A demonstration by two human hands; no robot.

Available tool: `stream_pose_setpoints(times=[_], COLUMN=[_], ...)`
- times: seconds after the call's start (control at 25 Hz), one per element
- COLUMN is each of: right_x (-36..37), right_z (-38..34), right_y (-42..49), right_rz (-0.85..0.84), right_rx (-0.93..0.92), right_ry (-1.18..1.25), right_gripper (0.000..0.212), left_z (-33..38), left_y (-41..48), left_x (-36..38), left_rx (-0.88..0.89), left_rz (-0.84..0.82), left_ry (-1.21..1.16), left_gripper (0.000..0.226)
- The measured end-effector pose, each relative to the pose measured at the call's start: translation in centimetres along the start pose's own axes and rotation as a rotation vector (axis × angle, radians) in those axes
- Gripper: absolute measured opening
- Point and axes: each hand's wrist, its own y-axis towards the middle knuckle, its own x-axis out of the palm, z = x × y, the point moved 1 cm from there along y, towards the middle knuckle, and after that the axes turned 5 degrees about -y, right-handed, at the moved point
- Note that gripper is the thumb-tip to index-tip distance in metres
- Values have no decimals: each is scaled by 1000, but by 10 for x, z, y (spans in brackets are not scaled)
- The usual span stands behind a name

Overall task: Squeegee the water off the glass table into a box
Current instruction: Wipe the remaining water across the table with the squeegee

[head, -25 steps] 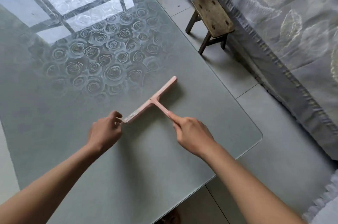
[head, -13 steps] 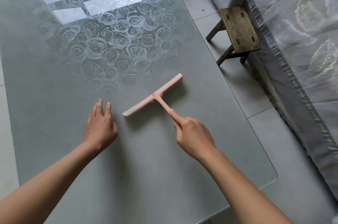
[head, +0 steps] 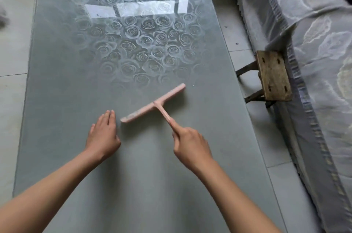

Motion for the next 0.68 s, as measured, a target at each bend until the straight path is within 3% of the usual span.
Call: stream_pose_setpoints(times=[0.12,0.24,0.36,0.48,0.68], right_x=[-20,-24,-19,-20,-34], right_z=[-7,26,31,-18,-90], right_y=[43,-2,-6,55,155], right_rz=[11,12,-39,8,-1], right_rx=[-44,-68,-25,-83,-104], right_ry=[15,-65,-33,-31,22], right_gripper=[48,55,52,50,46], left_z=[-9,-17,-26,-31,-37], left_y=[9,13,22,23,26], left_x=[-7,-12,-13,-10,-13], left_rx=[14,-105,-239,-211,-181], left_rz=[64,43,-106,-122,-156], left_ry=[-59,7,82,70,77], left_gripper=[70,71,102,119,119])
